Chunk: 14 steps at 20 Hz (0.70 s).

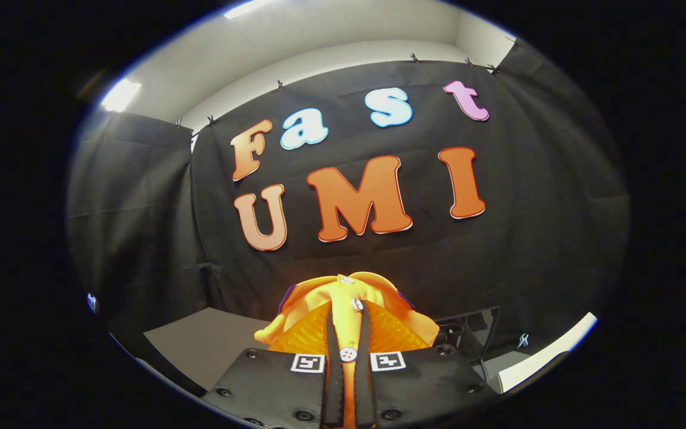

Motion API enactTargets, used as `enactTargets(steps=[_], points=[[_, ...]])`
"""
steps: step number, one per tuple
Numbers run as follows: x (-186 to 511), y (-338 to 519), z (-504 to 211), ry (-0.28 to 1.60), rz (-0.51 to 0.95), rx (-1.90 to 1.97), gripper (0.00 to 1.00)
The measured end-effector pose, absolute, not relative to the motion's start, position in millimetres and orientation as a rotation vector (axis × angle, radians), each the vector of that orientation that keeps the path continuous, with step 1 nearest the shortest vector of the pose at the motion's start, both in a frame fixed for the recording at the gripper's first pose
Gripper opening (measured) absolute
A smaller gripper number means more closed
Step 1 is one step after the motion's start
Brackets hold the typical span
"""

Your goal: Put the clothes into the washing machine and then close the washing machine lid.

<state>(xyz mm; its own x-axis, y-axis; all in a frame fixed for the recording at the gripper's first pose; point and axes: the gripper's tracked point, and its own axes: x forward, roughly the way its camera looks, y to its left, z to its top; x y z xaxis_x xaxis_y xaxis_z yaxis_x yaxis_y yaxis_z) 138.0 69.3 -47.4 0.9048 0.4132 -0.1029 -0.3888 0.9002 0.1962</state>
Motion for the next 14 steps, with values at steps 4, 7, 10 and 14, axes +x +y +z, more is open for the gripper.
enactTargets(steps=[4,7,10,14], points=[[157.8,56.0,-91.4,0.201,0.416,0.159,0.15],[170.4,50.1,-127.4,0.249,0.418,0.146,0.14],[182.3,50.5,-162.1,0.289,0.429,0.164,0.14],[196.0,57.8,-212.9,0.341,0.445,0.144,0.14]])
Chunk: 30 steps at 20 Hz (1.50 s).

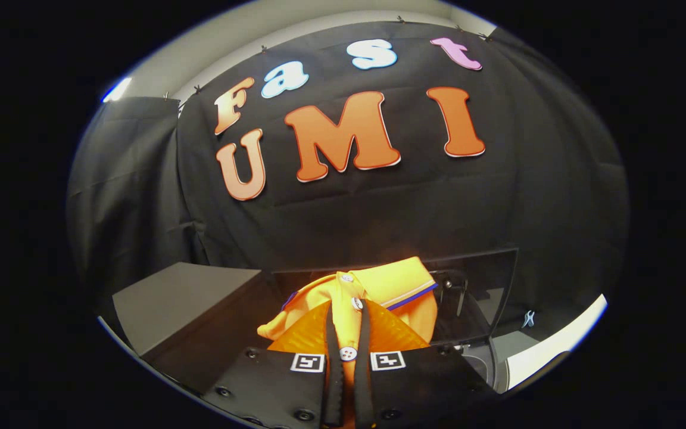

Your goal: Put the clothes into the washing machine and then close the washing machine lid.

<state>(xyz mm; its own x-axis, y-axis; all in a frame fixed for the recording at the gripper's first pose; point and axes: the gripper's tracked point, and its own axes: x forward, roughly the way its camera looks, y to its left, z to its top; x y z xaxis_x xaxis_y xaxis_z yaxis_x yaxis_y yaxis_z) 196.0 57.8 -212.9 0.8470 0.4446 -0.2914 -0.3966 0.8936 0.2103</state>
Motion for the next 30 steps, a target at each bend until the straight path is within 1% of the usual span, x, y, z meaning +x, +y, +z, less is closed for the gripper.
enactTargets(steps=[3,6,11,15,22,27,30], points=[[202.7,65.8,-256.6,0.392,0.46,0.122,0.14],[195.1,67.0,-312.5,0.485,0.455,0.099,0.15],[193.2,58.6,-380.4,0.629,0.415,0.112,0.14],[198.8,53.1,-412.5,0.698,0.386,0.088,0.15],[186.0,63.3,-465.4,0.842,0.399,0.005,0.15],[168.1,54.1,-504.8,0.987,0.333,0.037,0.15],[165.3,47.6,-511.2,1.029,0.305,0.024,0.15]])
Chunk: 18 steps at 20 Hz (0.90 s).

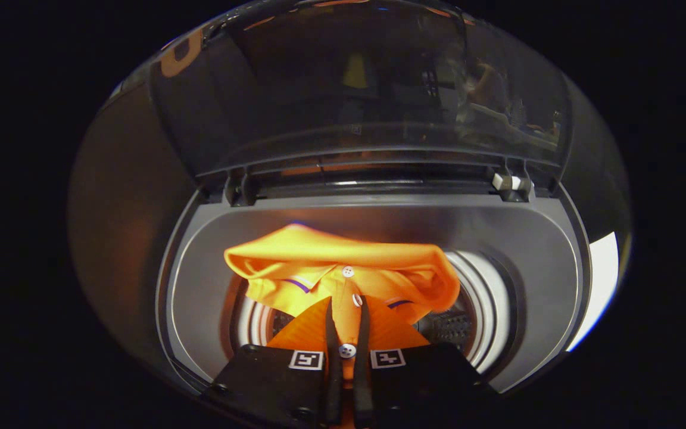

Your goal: Put the clothes into the washing machine and then close the washing machine lid.

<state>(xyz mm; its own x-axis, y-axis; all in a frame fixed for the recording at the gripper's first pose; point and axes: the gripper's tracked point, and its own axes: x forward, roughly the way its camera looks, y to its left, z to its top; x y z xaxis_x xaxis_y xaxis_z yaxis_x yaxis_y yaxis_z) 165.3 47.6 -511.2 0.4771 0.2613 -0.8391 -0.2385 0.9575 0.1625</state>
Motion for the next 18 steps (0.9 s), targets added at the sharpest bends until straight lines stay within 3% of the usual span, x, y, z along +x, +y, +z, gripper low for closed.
enactTargets(steps=[7,15,18], points=[[157.8,40.5,-534.4,1.173,0.265,-0.002,0.16],[161.7,36.7,-537.1,1.178,0.249,-0.025,0.22],[157.6,34.4,-538.4,1.196,0.24,-0.039,0.7]])
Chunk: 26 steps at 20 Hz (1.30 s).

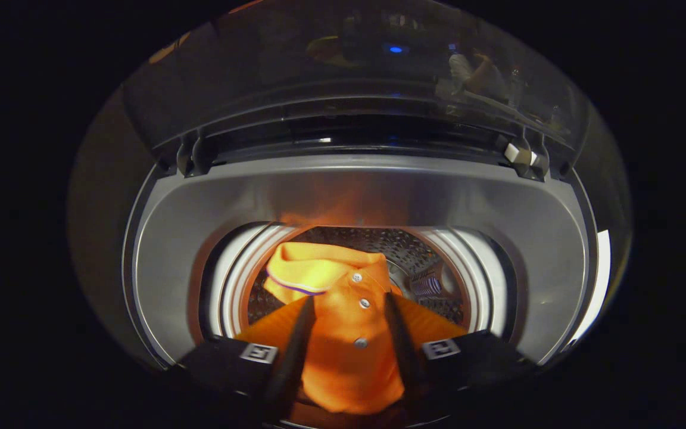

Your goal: Put the clothes into the washing machine and then close the washing machine lid.

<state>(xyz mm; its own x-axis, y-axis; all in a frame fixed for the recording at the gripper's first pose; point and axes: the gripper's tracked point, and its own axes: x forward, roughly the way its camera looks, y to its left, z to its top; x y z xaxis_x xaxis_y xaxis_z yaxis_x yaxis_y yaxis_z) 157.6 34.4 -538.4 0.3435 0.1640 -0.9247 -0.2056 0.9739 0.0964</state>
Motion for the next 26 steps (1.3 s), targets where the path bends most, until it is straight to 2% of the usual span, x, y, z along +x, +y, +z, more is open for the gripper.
enactTargets(steps=[2,8,17,21,26], points=[[156.3,35.2,-537.7,1.195,0.249,-0.05,1.0],[152.0,38.7,-531.4,1.172,0.265,-0.066,1.0],[151.6,46.4,-475.1,0.993,0.274,-0.01,1.0],[156.8,42.2,-420.2,0.869,0.256,0.019,1.0],[164.7,32.6,-317.6,0.669,0.239,0.056,0.99]])
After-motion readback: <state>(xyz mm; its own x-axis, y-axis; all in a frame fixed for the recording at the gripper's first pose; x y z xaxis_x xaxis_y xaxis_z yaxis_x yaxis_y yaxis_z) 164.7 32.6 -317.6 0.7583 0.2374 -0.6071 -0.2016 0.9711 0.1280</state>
